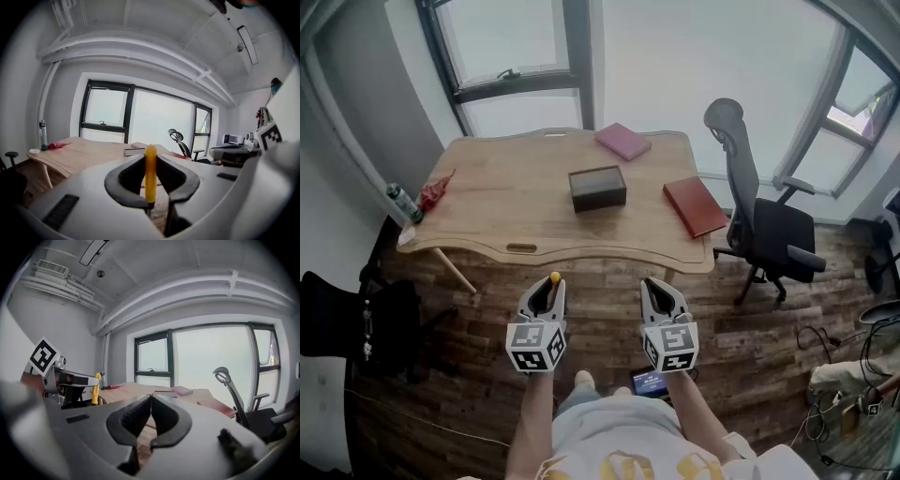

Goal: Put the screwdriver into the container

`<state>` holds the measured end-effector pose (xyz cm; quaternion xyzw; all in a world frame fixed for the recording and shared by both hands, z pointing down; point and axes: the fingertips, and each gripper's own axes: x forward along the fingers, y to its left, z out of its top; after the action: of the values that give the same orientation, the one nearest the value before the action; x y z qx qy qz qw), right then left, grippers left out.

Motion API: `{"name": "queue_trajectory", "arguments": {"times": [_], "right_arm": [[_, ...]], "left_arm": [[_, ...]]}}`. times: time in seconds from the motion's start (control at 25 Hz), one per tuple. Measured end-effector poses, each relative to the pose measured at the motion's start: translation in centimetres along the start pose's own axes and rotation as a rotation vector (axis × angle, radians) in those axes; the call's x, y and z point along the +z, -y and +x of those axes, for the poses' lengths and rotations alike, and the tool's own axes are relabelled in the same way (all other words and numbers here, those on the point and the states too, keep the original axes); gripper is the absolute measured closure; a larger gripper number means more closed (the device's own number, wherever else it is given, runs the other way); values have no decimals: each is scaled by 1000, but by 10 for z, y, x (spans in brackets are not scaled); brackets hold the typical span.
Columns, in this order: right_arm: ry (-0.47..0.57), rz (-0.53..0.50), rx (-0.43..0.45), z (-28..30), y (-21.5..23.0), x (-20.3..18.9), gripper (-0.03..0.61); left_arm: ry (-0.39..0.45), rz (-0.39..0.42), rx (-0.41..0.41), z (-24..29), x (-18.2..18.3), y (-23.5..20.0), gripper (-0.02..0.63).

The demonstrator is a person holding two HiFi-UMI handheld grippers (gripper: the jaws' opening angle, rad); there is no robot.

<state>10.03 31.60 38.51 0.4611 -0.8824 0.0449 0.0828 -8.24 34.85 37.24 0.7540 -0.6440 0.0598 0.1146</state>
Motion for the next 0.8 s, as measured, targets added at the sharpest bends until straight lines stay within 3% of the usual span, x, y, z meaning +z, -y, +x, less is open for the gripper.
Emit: {"name": "queue_trajectory", "arguments": {"times": [0.8], "right_arm": [[-18,44,-21,-2,27,-12,546]], "left_arm": [[-30,3,30,14,-7,7,537]]}}
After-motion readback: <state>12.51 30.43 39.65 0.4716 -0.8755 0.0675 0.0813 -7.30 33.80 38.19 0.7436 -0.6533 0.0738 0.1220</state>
